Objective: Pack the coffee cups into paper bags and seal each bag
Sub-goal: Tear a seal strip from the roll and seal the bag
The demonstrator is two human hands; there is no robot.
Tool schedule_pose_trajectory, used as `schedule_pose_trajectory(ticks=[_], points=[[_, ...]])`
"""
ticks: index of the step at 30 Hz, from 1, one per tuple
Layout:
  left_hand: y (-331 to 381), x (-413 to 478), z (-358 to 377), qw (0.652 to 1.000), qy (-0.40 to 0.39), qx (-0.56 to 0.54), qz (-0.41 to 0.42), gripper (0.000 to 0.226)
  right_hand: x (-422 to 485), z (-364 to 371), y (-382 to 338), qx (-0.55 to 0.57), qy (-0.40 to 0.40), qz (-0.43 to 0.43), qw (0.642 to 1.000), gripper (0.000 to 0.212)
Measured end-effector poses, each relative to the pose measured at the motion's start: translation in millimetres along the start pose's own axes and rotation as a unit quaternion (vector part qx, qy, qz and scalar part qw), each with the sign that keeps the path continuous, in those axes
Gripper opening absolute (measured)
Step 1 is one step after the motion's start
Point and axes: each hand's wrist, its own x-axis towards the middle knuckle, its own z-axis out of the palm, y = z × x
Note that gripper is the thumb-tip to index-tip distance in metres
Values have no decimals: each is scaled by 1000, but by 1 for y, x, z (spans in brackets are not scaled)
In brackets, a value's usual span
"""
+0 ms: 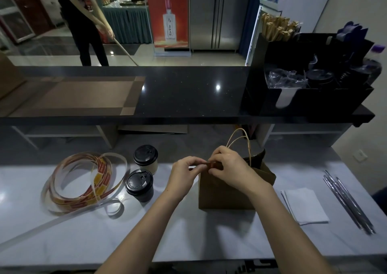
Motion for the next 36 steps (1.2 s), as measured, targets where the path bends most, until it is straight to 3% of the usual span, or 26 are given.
schedule_pose_trajectory(ticks=[5,17,30,36], points=[[4,-2,-13,1000,-3,14,-1,19,-3,-7,-6,83,67,0,994,29],[-8,-9,-82,993,104,26,-43,14,20,2,-60,133,131,-42,981,20],[-43,-54,-204,971,200,62,-118,11,78,84,-161,153,68,-94,981,14],[-76,-83,-249,956,233,85,-159,12,96,132,-202,148,4,-118,982,13]])
